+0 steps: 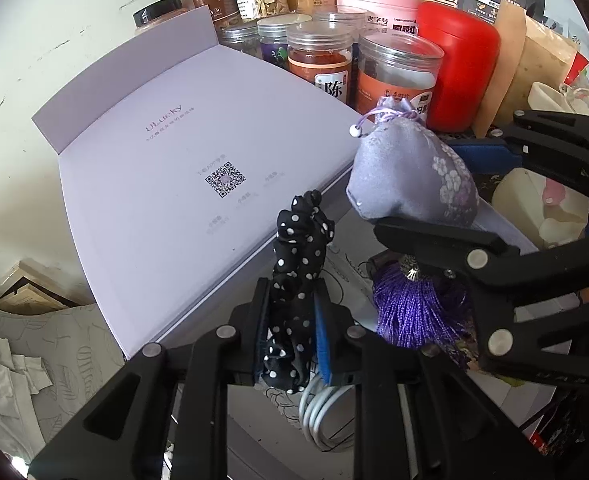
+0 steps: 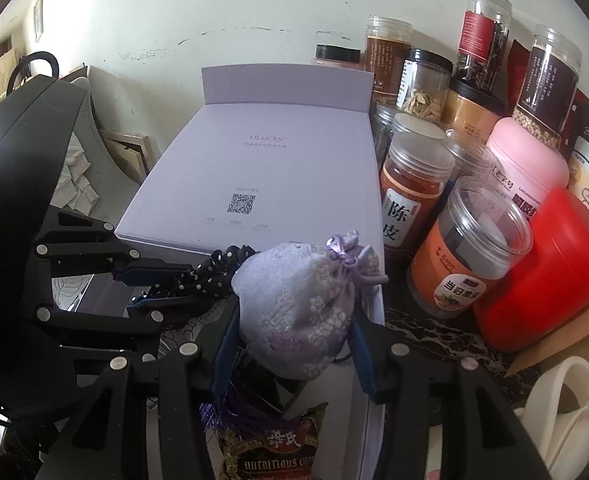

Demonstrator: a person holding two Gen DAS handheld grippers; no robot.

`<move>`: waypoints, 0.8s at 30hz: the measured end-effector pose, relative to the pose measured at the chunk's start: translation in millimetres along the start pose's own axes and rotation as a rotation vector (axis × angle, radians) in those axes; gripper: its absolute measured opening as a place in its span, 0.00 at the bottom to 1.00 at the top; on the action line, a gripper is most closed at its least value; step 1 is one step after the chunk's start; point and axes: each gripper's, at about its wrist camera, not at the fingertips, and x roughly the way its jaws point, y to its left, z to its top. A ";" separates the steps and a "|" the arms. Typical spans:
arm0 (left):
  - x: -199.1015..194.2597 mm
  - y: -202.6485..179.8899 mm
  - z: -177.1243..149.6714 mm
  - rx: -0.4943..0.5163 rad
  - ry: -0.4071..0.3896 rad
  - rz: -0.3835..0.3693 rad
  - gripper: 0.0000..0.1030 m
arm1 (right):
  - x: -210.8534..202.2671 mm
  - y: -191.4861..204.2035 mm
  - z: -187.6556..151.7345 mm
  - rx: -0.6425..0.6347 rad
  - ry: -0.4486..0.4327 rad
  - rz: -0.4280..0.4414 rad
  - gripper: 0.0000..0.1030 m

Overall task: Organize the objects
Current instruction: 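Open the left tool to drop the scrunchie while the right tool releases the sachet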

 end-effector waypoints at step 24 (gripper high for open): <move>-80.6 0.0 -5.7 -0.025 -0.086 0.056 0.42 | -73.8 13.9 0.7 -0.020 -0.072 -0.120 0.65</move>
